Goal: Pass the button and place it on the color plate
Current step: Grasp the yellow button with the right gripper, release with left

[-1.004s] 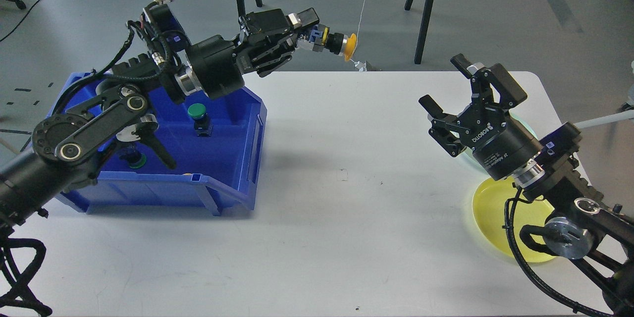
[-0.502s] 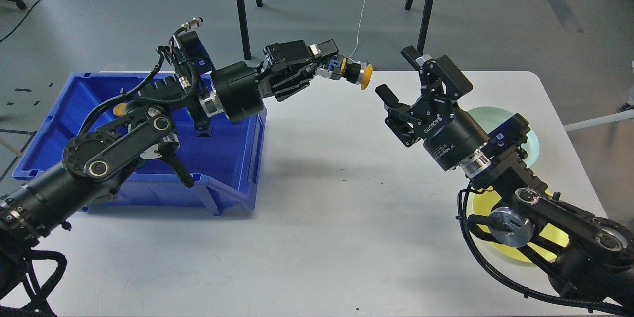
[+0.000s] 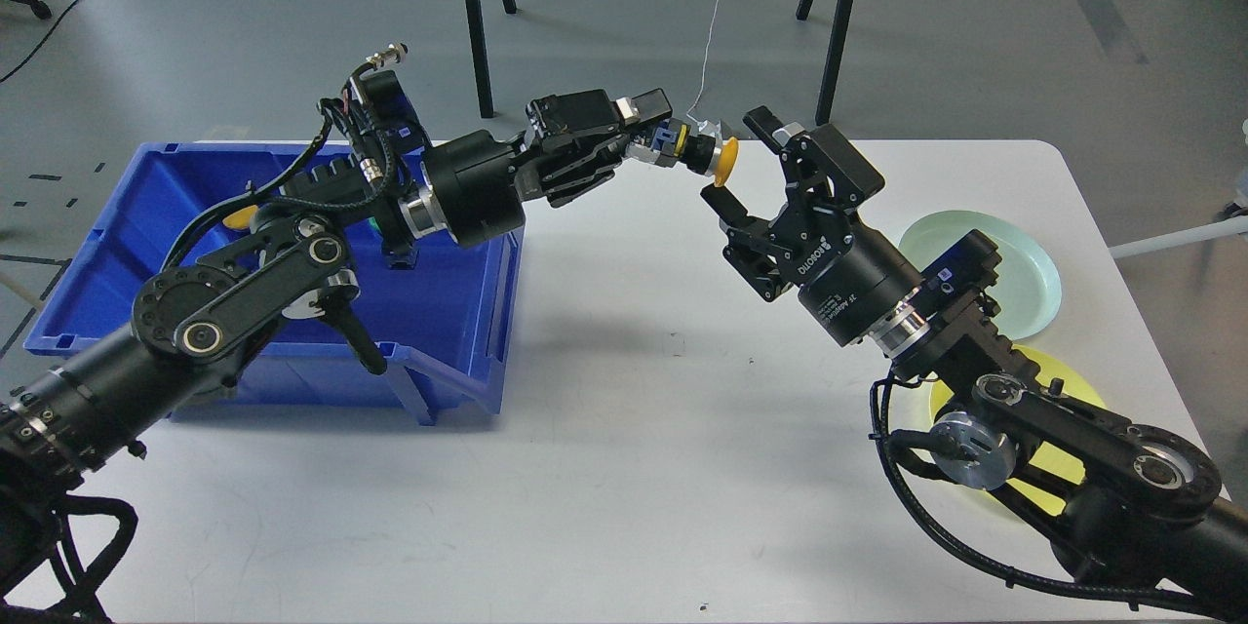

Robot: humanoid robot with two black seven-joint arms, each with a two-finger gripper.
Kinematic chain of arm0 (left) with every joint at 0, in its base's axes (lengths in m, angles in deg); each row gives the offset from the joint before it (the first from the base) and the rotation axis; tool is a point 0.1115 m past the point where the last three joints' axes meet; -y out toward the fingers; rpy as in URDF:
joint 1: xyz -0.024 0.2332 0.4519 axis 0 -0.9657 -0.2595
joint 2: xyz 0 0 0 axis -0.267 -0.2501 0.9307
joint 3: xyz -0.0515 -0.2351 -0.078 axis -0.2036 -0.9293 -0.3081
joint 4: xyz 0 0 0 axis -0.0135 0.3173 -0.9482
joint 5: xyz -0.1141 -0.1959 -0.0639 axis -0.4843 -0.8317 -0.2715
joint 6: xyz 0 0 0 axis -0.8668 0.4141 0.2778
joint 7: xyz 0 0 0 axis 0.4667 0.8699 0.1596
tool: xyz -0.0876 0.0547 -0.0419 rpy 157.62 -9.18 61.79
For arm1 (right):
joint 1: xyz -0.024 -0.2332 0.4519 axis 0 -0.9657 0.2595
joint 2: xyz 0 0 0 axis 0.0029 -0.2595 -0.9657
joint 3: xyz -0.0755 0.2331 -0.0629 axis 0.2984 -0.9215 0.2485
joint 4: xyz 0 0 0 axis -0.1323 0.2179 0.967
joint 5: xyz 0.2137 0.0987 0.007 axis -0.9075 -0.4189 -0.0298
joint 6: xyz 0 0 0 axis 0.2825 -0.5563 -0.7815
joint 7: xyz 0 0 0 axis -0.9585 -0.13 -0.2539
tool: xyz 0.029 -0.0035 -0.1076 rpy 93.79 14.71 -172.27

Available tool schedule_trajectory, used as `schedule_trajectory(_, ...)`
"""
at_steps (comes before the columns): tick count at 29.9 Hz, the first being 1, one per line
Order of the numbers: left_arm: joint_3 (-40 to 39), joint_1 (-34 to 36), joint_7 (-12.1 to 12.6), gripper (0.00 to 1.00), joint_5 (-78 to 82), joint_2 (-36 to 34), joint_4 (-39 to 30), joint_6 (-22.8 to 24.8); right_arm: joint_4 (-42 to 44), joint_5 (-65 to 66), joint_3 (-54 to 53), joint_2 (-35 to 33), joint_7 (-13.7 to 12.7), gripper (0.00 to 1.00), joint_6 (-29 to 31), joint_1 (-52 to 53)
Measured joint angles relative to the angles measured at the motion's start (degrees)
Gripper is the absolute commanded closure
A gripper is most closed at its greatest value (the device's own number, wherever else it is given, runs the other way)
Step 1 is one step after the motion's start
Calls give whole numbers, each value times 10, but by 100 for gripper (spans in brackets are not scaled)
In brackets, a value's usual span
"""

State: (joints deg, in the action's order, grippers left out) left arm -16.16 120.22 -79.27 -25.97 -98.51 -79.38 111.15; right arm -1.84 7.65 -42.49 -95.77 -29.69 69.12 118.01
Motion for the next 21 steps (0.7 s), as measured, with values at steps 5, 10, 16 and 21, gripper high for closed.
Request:
schedule_trajectory(5, 0, 0, 0, 89, 3, 0, 1, 0, -1, 4, 2, 8, 0, 50, 0, 6)
schedule_trajectory(10, -1, 0, -1, 89, 3, 0, 1, 0, -1, 8, 4, 7, 0, 80, 0, 7)
schedule_trajectory(16, 0, -1, -1, 87, 3, 0, 2, 0, -1, 30, 5, 6, 0, 97, -1, 8)
schedule_trajectory(21, 0, -1, -1, 35, 4, 0, 2, 0, -2, 31, 5, 6, 0, 100, -5, 6)
